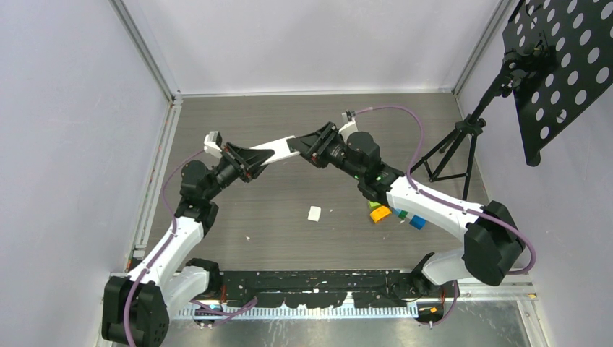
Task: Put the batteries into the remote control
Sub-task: Load the battery into the remote control.
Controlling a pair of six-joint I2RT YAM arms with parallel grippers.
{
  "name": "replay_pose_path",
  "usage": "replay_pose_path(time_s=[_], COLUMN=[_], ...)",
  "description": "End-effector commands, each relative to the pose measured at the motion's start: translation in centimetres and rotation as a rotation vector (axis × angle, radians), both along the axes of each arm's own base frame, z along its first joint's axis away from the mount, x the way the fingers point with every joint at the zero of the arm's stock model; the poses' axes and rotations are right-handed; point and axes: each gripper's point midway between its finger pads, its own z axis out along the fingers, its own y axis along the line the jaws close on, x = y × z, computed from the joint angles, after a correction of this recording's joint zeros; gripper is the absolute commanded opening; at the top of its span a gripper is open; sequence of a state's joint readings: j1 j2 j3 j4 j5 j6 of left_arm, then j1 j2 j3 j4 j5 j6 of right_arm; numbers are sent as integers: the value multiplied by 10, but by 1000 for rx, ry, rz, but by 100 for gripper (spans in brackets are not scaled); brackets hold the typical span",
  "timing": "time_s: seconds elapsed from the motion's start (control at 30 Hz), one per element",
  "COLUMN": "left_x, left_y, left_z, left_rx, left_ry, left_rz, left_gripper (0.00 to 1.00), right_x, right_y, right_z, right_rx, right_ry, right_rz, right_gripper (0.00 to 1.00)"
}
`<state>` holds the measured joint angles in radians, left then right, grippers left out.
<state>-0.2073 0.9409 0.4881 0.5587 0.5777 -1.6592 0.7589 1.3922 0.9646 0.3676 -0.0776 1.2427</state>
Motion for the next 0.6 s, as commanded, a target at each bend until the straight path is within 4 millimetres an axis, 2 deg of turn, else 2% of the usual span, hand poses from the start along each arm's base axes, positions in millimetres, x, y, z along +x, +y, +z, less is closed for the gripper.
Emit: replay_pose_path(time_s=[0.0, 0.07, 0.13, 0.23, 0.33, 0.47, 0.57], left_x=[-14, -12, -14, -18, -26, -36, -39], left_y=[-15, -17, -19, -24, -28, -31, -32], left_z=[14, 5, 0, 1, 6, 12, 16], left_rx=[152, 230, 278, 288, 271, 251, 251], left_ry=[-221, -262, -297, -345, -390, -437, -458], left_rz=[-112, -130, -160, -214, -280, -333, -349], left_gripper=[0, 0, 0, 0, 0, 0, 0], right_x=[-5, -12, -22, -52, -66, -74, -76], right_y=[-7, -13, -18, -18, -25, -34, -36], right_z=[10, 17, 26, 36, 23, 11, 12], right_rx=[-12, 5, 32, 43, -38, -119, -139], right_ry=[-97, -130, -190, -317, -345, -372, -396], right_rz=[20, 42, 84, 239, 305, 334, 346], right_gripper=[58, 69, 74, 75, 74, 64, 46])
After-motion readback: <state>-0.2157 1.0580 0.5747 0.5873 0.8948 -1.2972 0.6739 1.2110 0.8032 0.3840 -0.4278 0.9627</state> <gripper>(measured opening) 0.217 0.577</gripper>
